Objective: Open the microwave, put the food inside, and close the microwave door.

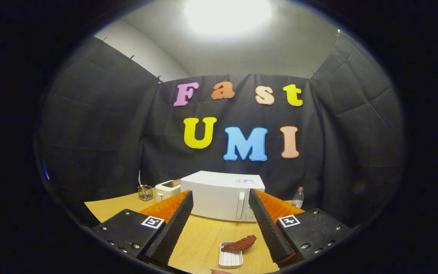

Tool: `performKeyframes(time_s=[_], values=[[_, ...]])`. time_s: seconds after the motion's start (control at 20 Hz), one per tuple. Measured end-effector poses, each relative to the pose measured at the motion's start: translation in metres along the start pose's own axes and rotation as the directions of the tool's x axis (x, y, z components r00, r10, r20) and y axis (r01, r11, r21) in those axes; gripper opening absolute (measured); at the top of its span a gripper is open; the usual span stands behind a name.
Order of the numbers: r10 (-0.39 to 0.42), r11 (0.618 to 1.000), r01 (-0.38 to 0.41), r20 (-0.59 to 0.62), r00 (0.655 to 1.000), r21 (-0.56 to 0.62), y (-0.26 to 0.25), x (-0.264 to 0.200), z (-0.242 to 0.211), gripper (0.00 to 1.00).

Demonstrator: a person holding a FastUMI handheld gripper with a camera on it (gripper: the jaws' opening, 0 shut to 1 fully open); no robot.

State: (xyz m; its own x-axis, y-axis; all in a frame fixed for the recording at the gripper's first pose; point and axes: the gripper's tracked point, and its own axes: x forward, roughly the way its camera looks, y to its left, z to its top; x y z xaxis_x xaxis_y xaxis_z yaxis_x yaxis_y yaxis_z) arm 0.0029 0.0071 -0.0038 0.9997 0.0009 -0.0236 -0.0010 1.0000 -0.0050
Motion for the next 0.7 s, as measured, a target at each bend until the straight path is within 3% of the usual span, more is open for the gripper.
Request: performKeyframes(time_s=[0.7], values=[[0.001, 1.000, -0.001, -0.011, 1.000, 0.007, 0.005, 0.016, -0.011, 0.93]])
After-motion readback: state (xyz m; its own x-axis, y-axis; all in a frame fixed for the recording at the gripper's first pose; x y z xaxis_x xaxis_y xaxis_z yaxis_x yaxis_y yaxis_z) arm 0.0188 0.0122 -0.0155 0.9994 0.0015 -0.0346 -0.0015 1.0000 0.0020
